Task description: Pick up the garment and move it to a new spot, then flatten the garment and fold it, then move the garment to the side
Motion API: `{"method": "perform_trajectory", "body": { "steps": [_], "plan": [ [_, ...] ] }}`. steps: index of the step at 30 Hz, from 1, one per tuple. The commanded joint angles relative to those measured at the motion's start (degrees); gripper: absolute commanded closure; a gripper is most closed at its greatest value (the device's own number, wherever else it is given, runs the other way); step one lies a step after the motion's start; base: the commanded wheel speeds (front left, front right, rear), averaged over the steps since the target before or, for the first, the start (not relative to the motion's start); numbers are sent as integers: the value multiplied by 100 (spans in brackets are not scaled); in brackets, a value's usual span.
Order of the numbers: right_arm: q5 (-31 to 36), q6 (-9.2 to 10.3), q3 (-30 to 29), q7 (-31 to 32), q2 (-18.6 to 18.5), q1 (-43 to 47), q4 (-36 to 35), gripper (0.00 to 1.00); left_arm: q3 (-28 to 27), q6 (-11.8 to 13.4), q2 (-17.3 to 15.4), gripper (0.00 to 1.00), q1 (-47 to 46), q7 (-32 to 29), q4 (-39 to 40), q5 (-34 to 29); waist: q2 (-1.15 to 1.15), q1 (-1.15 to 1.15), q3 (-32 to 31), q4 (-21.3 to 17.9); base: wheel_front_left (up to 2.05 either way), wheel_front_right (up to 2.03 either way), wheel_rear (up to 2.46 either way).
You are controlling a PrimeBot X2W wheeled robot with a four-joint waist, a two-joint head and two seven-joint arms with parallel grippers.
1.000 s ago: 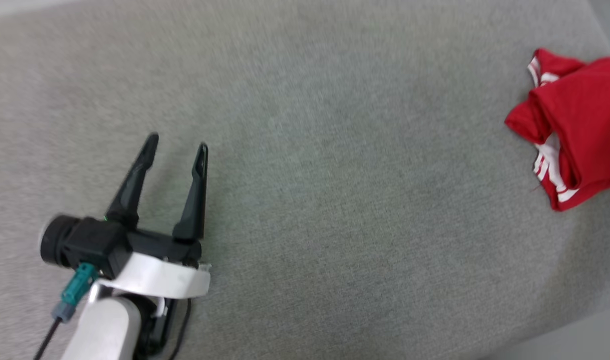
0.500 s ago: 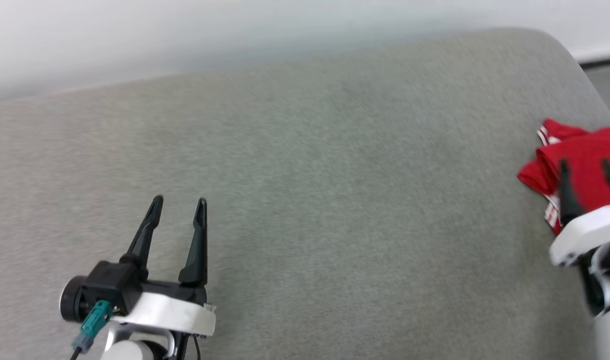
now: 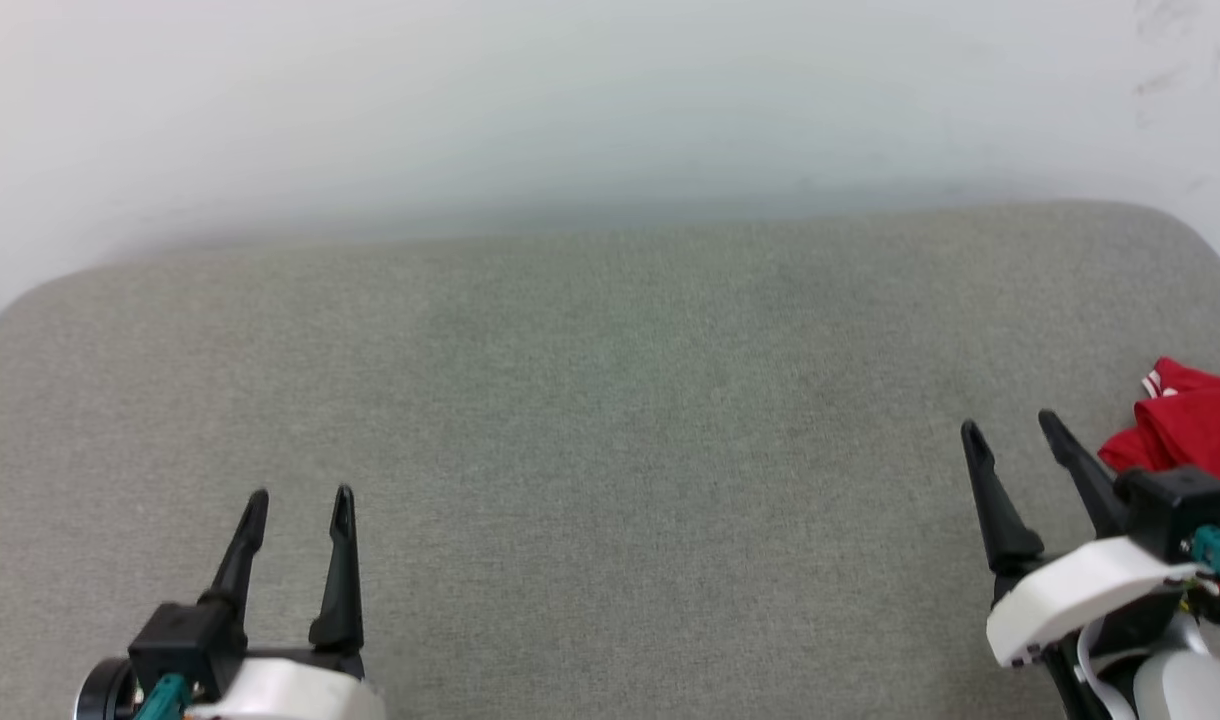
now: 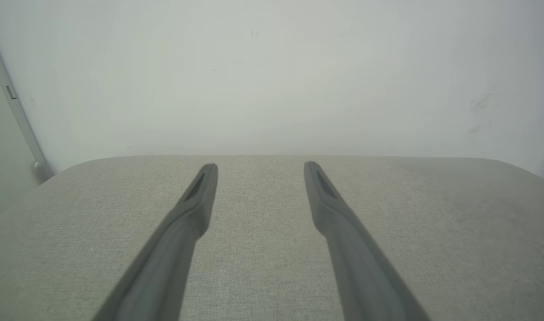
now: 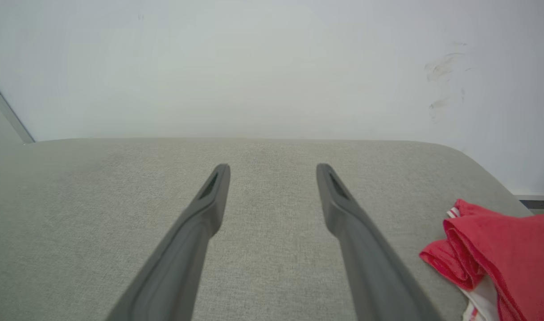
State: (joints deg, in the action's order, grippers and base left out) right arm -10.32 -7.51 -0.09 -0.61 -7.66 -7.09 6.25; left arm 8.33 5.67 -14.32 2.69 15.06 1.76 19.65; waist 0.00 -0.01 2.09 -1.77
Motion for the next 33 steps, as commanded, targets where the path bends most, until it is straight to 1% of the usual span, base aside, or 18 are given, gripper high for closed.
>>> {"method": "perform_trajectory", "body": {
  "steps": [1, 8, 15, 23, 33],
  "plan": [
    [-36, 5, 21, 55, 16, 243, -187, 0, -35, 9, -16, 0, 184, 12, -3, -37, 0, 1, -209, 94, 0, 0, 0],
    [-12, 4, 8, 307, 63, 882, -876, 0, -94, -9, 68, 0, 602, 12, 90, -97, 0, 1, -389, 62, 0, 0, 0],
    [110, 4, -78, 407, 157, 1258, -1326, 0, -124, -69, 145, 0, 728, 13, 75, -130, 0, 1, -457, 68, 0, 0, 0],
    [140, 4, -60, 406, 234, 1302, -1475, 0, -156, -127, 151, 0, 664, 13, -23, -148, 0, 1, -460, 49, 0, 0, 0],
    [112, 4, -15, 357, 259, 1250, -1403, 0, -212, -192, 135, 0, 579, 14, -101, -177, 0, 1, -447, 35, 0, 0, 0]
  ]
}}
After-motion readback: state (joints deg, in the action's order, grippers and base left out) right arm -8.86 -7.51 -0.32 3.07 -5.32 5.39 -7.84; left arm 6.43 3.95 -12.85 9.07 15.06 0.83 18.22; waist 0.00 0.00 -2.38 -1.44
